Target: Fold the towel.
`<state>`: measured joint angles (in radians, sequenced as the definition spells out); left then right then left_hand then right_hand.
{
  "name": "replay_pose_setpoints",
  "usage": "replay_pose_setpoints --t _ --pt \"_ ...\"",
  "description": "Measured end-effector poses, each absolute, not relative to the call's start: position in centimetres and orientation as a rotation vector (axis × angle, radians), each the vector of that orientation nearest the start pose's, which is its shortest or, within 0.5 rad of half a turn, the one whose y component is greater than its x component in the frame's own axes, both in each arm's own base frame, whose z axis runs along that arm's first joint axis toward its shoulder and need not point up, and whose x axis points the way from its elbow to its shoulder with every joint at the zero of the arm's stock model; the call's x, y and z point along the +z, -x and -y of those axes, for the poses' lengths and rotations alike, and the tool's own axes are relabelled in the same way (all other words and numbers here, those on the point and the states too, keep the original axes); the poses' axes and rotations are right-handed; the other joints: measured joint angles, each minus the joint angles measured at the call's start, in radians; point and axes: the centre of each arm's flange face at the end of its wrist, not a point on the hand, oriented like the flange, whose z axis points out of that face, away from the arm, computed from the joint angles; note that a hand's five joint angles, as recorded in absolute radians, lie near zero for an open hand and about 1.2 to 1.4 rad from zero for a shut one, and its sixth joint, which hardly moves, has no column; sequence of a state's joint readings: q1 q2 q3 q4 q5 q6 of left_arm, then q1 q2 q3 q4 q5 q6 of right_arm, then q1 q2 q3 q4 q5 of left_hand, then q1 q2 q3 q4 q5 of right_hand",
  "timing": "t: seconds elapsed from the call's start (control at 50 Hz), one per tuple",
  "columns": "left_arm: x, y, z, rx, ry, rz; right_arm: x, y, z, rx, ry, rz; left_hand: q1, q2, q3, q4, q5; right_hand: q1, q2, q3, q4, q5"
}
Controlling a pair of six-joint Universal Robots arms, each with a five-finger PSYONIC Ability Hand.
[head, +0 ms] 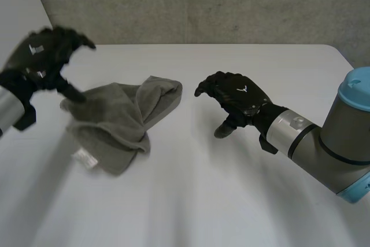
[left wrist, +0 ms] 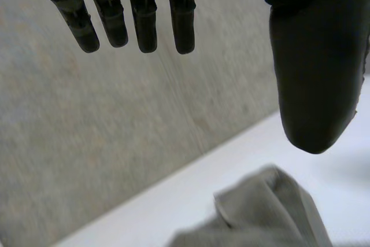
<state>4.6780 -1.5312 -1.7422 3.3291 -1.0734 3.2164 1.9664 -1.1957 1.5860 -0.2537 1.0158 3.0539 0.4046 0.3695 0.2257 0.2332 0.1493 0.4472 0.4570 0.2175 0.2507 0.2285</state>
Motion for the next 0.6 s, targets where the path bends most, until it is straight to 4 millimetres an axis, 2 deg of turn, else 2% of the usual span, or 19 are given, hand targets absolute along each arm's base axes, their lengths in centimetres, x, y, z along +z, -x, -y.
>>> replay_pose_setpoints --t 0.16,0.22,0.28,0.34,0.42,0.58,0.6 --pt "32.8 18.8 30.4 -2.658 -0.65 -2.22 19.9 -30.0 25.8 -1.582 0.935 -1.763 0.0 0.0 0.0 0.0 0.003 -0.014 0.0 0.0 0.0 -0.011" --pt "33.1 19.4 31.6 -2.68 -0.632 -2.227 19.7 -30.0 25.9 -1.59 0.946 -1.768 0.0 0.0 0.0 0.0 0.005 -0.019 -0.012 0.0 0.0 -0.016" --pt "32.4 20.5 32.9 -2.667 -0.633 -2.272 19.6 -30.0 25.9 -1.594 0.955 -1.773 0.0 0.0 0.0 0.0 0.006 -0.024 -0.024 0.0 0.0 -0.018" --pt "30.6 21.9 34.4 -2.619 -0.644 -2.352 19.4 -29.9 26.0 -1.596 0.961 -1.776 0.0 0.0 0.0 0.0 0.006 -0.024 -0.024 0.0 0.0 -0.018" --pt "26.8 24.5 36.5 -2.515 -0.696 -2.474 19.1 -30.0 26.0 -1.59 0.964 -1.784 0.0 0.0 0.0 0.0 0.006 -0.024 -0.024 0.0 0.0 -0.018" --pt "20.6 27.7 39.2 -2.375 -0.811 -2.509 18.5 -30.0 26.1 -1.573 0.964 -1.797 0.0 0.0 0.0 0.0 0.01 -0.024 -0.024 0.0 0.0 -0.019" --pt "20.3 27.8 39.3 -2.368 -0.816 -2.506 18.4 -30.0 26.1 -1.572 0.965 -1.798 0.0 0.0 0.0 0.0 0.011 -0.024 -0.024 0.0 0.0 -0.019"
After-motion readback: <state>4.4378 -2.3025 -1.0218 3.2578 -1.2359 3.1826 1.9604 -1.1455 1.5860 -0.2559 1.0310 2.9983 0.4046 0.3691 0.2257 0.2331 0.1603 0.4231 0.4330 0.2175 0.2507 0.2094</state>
